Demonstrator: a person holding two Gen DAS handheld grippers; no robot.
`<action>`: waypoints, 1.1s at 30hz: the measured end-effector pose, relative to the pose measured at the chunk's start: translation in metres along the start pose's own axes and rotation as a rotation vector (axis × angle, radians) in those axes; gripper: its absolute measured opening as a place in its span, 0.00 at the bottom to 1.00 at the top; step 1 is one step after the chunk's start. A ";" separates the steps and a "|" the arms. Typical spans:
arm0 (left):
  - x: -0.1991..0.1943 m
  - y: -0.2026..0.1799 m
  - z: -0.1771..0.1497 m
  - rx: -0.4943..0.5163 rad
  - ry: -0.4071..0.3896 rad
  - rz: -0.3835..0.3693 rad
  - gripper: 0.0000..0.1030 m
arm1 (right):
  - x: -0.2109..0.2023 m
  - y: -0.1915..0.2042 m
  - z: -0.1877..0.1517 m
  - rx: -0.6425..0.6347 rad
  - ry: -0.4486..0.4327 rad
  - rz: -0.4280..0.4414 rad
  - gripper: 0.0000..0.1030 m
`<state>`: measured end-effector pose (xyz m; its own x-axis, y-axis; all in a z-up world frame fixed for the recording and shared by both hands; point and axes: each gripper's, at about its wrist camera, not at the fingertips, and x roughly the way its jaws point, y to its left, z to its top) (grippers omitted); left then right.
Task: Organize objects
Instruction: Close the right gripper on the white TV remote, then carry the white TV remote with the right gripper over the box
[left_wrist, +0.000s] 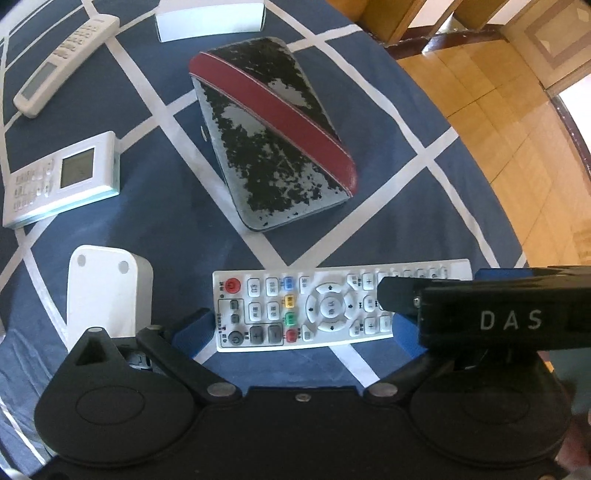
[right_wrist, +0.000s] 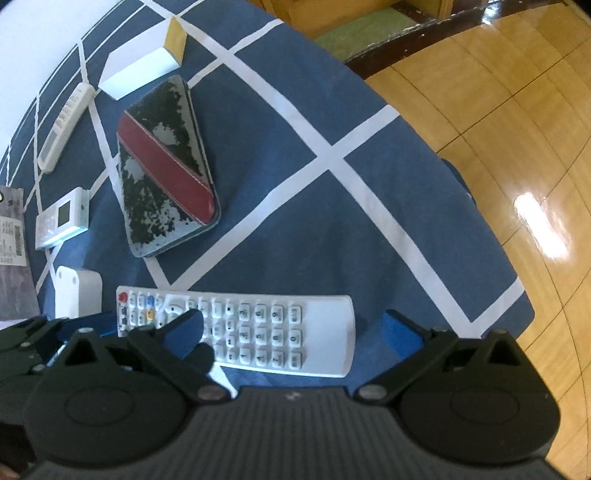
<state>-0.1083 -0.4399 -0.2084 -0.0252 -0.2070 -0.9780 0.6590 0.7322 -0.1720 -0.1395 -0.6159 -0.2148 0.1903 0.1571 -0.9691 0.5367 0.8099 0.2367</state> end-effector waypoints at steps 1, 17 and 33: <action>0.002 -0.001 0.000 0.006 0.004 0.006 1.00 | 0.001 0.000 0.000 -0.002 0.003 -0.003 0.99; 0.006 0.003 0.005 -0.018 0.038 -0.017 0.99 | 0.004 0.006 0.003 -0.024 0.002 0.023 0.85; -0.045 0.023 -0.001 -0.052 -0.055 0.020 0.99 | -0.031 0.046 0.005 -0.094 -0.071 0.060 0.85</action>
<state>-0.0929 -0.4133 -0.1688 0.0302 -0.2259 -0.9737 0.6193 0.7688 -0.1592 -0.1165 -0.5864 -0.1734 0.2796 0.1691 -0.9451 0.4437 0.8502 0.2834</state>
